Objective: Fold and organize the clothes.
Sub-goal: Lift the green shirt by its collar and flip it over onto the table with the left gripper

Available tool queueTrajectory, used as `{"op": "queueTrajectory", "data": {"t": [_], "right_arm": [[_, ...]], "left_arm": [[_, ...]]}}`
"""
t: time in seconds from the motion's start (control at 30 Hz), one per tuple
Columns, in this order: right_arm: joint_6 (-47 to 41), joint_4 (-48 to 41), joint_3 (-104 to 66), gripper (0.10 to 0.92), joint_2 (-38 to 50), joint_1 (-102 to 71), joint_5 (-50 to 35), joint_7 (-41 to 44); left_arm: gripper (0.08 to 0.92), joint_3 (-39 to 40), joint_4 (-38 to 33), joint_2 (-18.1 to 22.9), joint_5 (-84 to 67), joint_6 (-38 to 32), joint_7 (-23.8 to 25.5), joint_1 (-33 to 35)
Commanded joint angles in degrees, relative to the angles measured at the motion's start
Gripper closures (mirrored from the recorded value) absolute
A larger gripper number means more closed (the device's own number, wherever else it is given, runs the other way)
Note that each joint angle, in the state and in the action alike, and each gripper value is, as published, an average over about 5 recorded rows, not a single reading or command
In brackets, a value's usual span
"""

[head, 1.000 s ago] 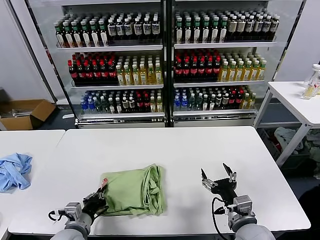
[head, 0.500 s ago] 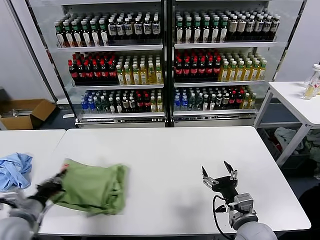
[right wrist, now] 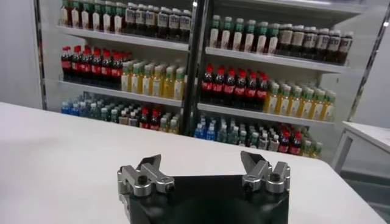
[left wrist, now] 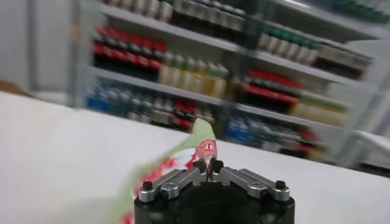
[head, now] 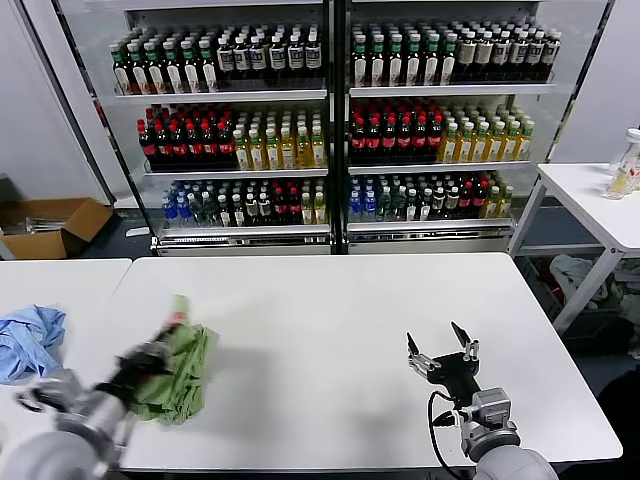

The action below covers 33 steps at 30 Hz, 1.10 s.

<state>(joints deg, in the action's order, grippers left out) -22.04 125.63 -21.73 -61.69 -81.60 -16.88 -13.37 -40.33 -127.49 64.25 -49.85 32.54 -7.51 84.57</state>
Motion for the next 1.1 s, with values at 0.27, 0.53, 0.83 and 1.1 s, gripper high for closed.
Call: {"op": "queueTrajectory", "data": {"t": [0.27, 0.53, 0.83, 1.1], "right_arm": [[-0.1, 0.2, -0.7, 0.203, 0.4, -0.5, 0.1, 0.0], [0.1, -0.1, -0.9, 0.203, 0.5, -0.6, 0.0, 0.0], [0.0, -0.2, -0.7, 0.203, 0.1, -0.4, 0.1, 0.1], [0.1, -1.1, -0.9, 0.203, -0.1, 0.2, -0.5, 0.1]], "left_arm": [[0.907, 34.5, 7.1, 27.5, 19.0, -3.6, -2.4, -9.5], [0.907, 34.4, 11.3, 28.5, 19.4, -5.8, -3.2, -12.5], [0.873, 34.4, 13.3, 28.2, 21.3, -9.4, -0.1, -14.0], [0.650, 30.4, 7.5, 21.4, 29.1, -13.5, 5.7, -11.5]]}}
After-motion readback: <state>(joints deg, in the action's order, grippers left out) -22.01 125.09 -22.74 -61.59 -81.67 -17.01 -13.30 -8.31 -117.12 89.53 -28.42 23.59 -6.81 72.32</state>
